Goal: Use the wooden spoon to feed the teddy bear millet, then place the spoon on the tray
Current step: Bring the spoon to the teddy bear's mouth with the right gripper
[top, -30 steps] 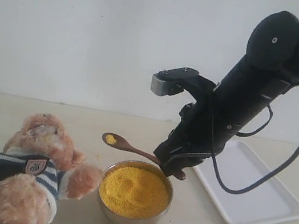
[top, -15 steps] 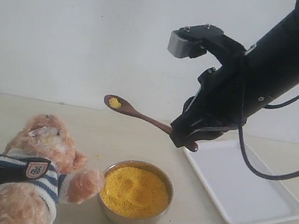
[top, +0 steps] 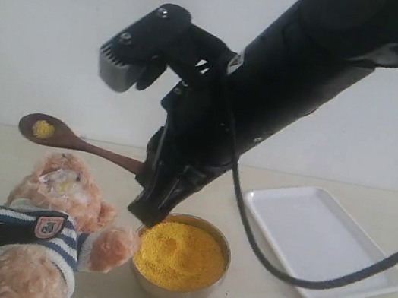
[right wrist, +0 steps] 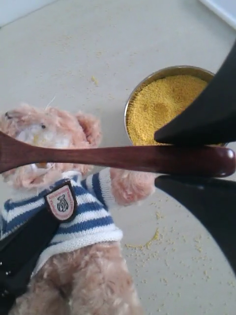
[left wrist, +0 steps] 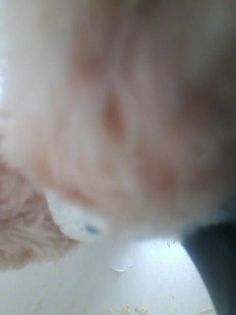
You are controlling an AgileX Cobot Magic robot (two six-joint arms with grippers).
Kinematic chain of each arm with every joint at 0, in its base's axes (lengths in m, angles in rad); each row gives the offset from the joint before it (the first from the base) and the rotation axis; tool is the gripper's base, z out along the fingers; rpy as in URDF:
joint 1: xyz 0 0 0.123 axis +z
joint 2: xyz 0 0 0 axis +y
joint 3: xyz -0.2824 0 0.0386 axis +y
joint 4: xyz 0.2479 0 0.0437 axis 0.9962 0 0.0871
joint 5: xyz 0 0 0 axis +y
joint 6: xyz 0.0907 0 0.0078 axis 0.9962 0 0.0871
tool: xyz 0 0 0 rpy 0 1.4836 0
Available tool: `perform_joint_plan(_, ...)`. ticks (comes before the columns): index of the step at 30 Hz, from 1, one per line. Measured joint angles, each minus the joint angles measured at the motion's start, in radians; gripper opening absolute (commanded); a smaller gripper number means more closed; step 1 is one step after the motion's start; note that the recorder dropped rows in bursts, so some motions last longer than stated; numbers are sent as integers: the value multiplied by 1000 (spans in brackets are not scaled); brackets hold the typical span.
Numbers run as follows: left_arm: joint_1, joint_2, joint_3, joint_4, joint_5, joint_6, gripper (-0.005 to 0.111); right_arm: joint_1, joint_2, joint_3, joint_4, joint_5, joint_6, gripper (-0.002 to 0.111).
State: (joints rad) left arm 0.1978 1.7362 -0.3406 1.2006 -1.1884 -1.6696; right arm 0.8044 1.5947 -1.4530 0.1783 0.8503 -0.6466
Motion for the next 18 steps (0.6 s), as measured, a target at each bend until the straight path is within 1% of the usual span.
perform_joint_plan(5, 0, 0, 0, 0, 0, 0, 4, 84, 40, 0, -211, -5, 78, 0)
perform_joint_plan(11, 0, 0, 0, 0, 0, 0, 4, 133, 97, 2, -466, 0, 221, 0)
perform_joint_plan(18, 0, 0, 0, 3, 0, 0, 4, 197, 107, 42, -605, -4, 269, 0)
